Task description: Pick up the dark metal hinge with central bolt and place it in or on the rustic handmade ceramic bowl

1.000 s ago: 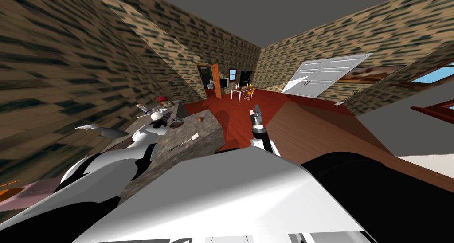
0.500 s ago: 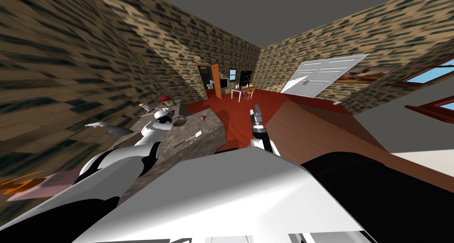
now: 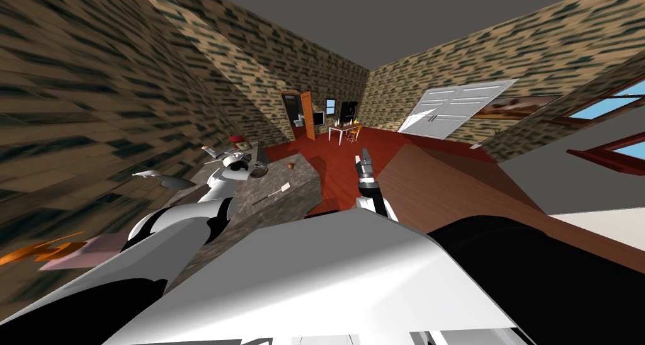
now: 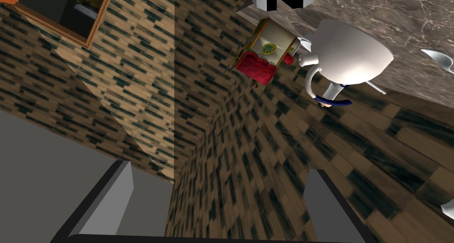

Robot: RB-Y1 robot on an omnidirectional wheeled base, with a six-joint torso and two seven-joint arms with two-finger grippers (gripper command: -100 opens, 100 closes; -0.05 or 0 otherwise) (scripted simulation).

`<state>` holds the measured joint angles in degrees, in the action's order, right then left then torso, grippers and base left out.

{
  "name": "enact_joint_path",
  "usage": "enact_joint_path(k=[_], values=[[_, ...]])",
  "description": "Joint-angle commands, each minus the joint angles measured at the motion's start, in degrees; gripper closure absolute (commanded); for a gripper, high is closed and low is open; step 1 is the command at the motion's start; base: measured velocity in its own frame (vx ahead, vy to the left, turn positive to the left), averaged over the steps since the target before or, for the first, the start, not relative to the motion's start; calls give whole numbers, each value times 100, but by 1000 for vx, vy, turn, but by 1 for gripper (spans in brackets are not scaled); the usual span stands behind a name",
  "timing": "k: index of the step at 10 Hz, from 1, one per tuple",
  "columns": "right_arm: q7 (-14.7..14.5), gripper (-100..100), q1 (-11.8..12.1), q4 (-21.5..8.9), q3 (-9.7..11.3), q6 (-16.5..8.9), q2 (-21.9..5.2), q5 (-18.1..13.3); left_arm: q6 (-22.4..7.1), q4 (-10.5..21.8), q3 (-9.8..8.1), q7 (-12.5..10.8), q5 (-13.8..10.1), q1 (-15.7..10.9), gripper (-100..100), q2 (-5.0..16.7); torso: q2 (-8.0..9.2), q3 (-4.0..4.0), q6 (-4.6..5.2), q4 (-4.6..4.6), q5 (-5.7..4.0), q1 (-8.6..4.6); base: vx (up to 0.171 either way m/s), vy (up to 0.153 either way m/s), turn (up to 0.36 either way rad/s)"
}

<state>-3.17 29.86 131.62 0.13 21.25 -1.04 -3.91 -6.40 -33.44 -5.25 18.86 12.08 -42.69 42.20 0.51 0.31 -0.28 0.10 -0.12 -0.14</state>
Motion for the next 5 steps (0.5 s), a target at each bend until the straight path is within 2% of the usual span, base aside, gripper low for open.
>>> enact_joint_path(k=[1,5], values=[[0,0,0,0,0,0,0,0,0,0,0,0,0,0,0,0,0,0,0,0,0,0,0,0,0],[0,0,0,0,0,0,0,0,0,0,0,0,0,0,0,0,-7,-5,1,-2,-1,-5,0,0,0]])
